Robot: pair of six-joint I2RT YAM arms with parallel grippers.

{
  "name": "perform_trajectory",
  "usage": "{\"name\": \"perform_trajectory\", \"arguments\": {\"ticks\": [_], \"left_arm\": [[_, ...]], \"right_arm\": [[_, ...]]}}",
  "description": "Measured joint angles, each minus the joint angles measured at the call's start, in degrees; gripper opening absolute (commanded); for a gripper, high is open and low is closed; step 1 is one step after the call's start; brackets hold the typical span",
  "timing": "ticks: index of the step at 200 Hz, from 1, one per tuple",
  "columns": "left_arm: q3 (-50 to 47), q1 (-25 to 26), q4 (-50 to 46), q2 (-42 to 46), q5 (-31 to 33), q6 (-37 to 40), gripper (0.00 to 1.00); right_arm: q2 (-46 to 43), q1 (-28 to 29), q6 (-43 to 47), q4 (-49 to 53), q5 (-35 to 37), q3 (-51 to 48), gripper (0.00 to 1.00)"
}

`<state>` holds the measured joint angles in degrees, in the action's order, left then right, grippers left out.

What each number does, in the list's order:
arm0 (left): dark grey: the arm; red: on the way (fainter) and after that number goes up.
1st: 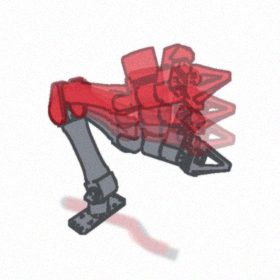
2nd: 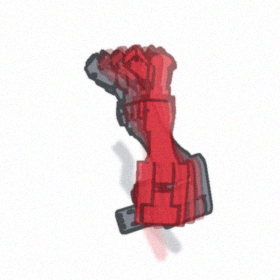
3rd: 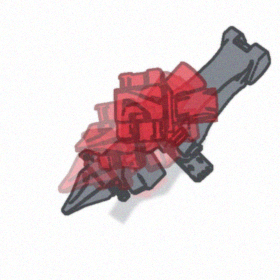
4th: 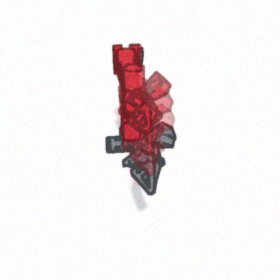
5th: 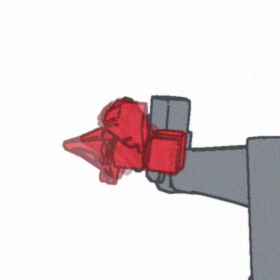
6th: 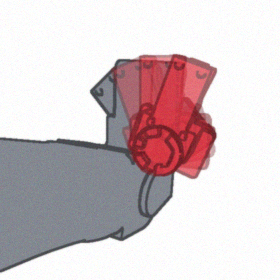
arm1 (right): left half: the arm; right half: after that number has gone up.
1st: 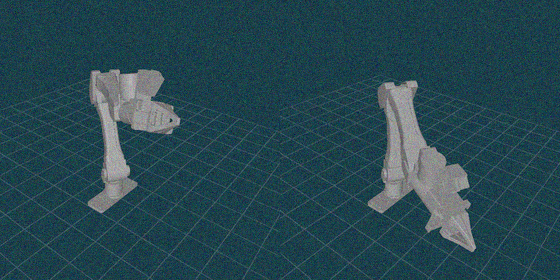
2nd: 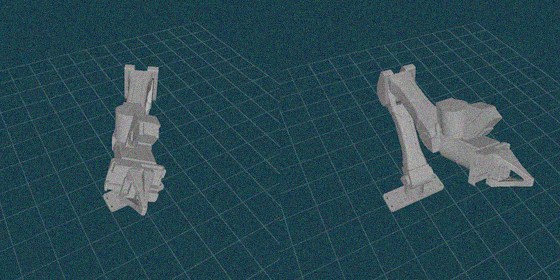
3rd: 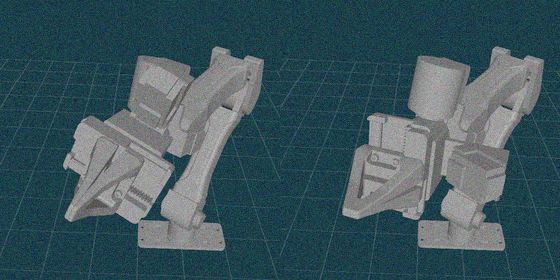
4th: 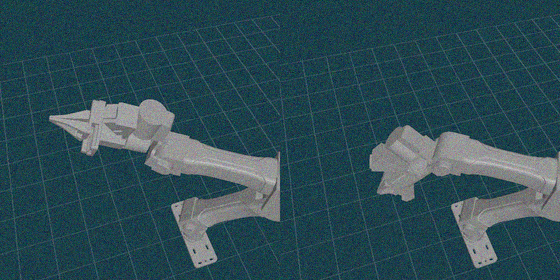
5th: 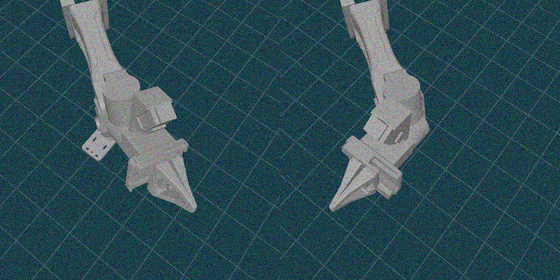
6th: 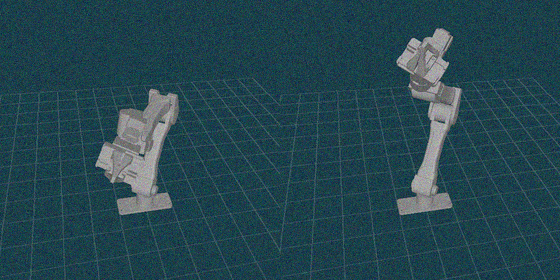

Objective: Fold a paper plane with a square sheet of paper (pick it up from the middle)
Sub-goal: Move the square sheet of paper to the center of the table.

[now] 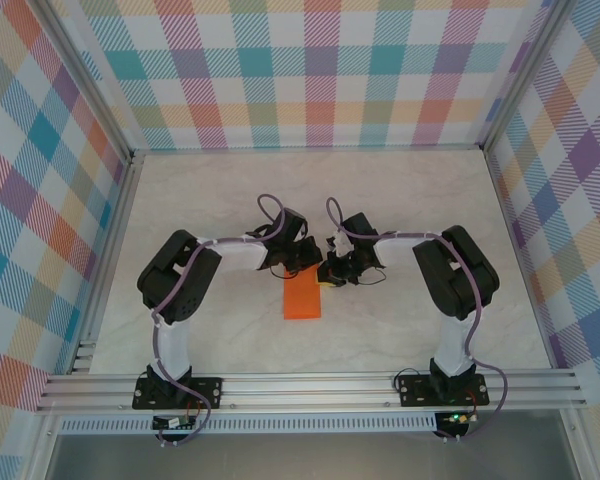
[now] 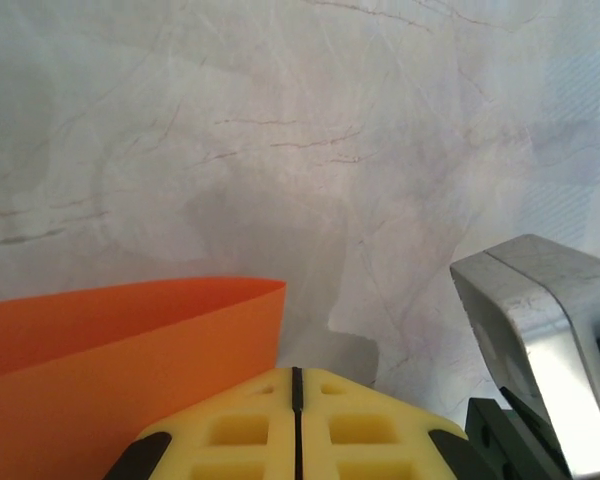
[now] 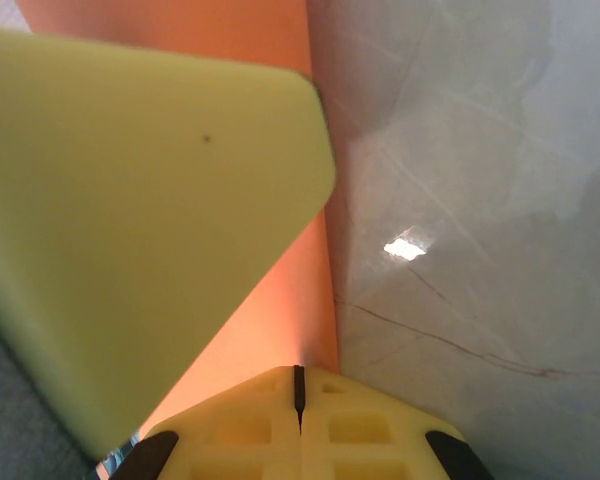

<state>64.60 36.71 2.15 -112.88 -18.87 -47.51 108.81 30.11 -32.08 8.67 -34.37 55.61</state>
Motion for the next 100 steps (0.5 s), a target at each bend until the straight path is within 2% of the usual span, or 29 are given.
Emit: {"name": "perform_trajectory", "arguments": {"ticks": [100], "left_arm": [[0.92, -0.26, -0.5, -1.51, 0.46, 0.0, 0.04]], "right_arm": [[-0.85, 0.35, 0.04, 0.46, -0.2, -0.9, 0.03]]}}
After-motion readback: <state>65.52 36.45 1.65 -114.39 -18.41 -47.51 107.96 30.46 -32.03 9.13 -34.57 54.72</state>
